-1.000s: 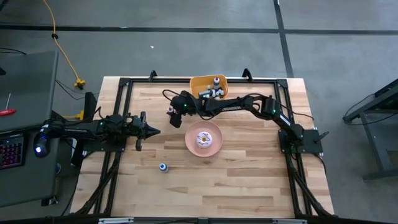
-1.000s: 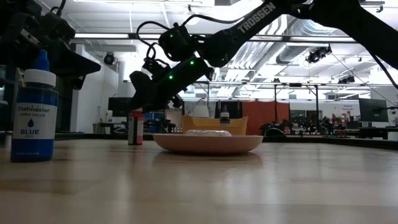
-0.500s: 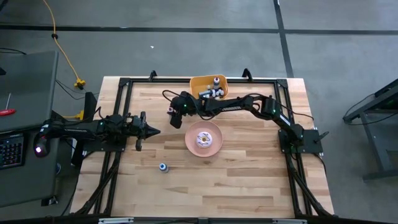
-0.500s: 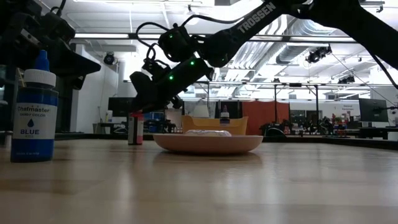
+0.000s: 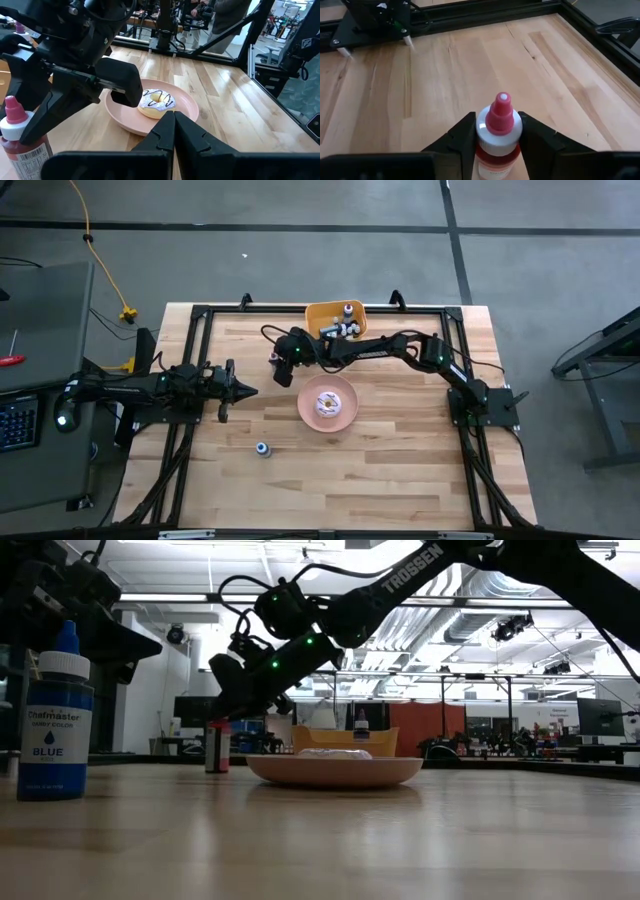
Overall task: Pick & Place food coloring
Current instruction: Put the large pink food coloring bottle into the orange bin
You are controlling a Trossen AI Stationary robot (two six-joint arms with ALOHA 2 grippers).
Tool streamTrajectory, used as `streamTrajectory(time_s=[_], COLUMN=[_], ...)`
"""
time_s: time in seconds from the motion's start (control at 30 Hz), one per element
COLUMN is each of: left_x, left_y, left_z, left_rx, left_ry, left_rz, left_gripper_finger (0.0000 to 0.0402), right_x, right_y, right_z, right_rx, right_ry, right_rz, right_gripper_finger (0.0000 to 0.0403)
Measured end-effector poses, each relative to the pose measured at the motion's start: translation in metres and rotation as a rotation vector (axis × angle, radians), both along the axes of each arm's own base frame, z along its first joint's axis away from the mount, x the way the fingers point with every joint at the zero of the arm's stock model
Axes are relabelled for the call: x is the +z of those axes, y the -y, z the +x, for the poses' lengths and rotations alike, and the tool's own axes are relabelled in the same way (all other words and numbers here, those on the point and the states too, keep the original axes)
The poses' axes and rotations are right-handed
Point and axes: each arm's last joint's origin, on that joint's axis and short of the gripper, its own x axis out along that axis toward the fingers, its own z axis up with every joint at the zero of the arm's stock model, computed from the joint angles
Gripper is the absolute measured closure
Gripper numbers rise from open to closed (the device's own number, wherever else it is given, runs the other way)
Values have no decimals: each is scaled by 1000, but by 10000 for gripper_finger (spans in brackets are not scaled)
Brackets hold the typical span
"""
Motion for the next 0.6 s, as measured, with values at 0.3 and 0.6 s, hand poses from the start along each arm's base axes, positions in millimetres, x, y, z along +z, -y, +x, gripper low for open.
streamTrajectory(time_s=[0.3, 0.6], left_x=[0, 0], left_y=[0, 0], left_z=[0, 0], left_rx=[0, 0], left_ry=[0, 0], left_rz=[0, 0], left_gripper_finger=[401, 401], right_x=[13, 55], right_y=[0, 3], right_z=[5, 14], right_rx=[14, 18], right_ry=[35, 20], right_rz=[-1, -56], right_gripper_finger=[288, 288])
